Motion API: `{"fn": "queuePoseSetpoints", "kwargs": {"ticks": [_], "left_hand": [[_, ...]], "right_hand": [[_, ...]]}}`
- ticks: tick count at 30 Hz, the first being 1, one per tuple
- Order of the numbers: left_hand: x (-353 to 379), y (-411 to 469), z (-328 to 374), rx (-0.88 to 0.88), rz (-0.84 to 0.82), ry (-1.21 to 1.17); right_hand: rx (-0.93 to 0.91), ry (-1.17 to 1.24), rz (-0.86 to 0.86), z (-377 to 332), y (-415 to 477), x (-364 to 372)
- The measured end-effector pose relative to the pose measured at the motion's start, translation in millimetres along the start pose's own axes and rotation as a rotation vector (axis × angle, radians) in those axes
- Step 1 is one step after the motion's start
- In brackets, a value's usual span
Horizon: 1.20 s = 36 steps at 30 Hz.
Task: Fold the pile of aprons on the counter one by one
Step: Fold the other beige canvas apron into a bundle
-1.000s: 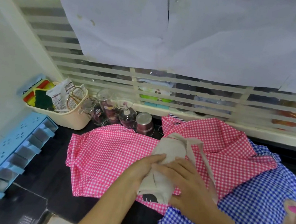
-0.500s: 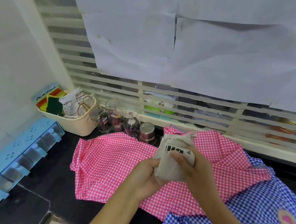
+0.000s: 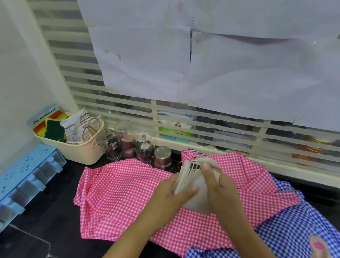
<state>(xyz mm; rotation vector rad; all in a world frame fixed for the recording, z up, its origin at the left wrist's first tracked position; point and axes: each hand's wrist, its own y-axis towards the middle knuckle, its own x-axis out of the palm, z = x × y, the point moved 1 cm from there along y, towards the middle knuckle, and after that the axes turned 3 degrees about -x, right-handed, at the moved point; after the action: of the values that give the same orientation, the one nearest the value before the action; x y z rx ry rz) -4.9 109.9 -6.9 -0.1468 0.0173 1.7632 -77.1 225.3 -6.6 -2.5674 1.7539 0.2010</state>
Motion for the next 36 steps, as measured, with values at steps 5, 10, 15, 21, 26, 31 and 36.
{"fn": "queuePoseSetpoints", "kwargs": {"ticks": [5,10,15,21,26,31,36], "left_hand": [[7,-7,-7,0.04,0.192,-0.101],[-2,-7,3,-0.14,0.072,-0.49],[-6,0,15,-0.366,0.04,-0.923],[-4,2,12,-0.606,-0.048,-1.248],[-19,18,13,-0.657,0.1,-1.221],[-24,20,24,-0.547,-0.005,-1.09],[-24,20,20,-0.382,-0.092,-0.769]], "right_hand": [[-0.091,-0.147,0.007,-10,1,7],[-0.037,-0.051,-0.231,-12,3,2],[-0.054,0.004,-0.373,-17,-2,1],[-0.127,-0.014,-0.527,-24,-2,-6],[-0.326,-0.063,-0.443,-22,-5,-9],[-0.287,-0.156,-0.397,-26,4,-5],[-0.199,-0.212,-0.282,-23,2,-3]]}}
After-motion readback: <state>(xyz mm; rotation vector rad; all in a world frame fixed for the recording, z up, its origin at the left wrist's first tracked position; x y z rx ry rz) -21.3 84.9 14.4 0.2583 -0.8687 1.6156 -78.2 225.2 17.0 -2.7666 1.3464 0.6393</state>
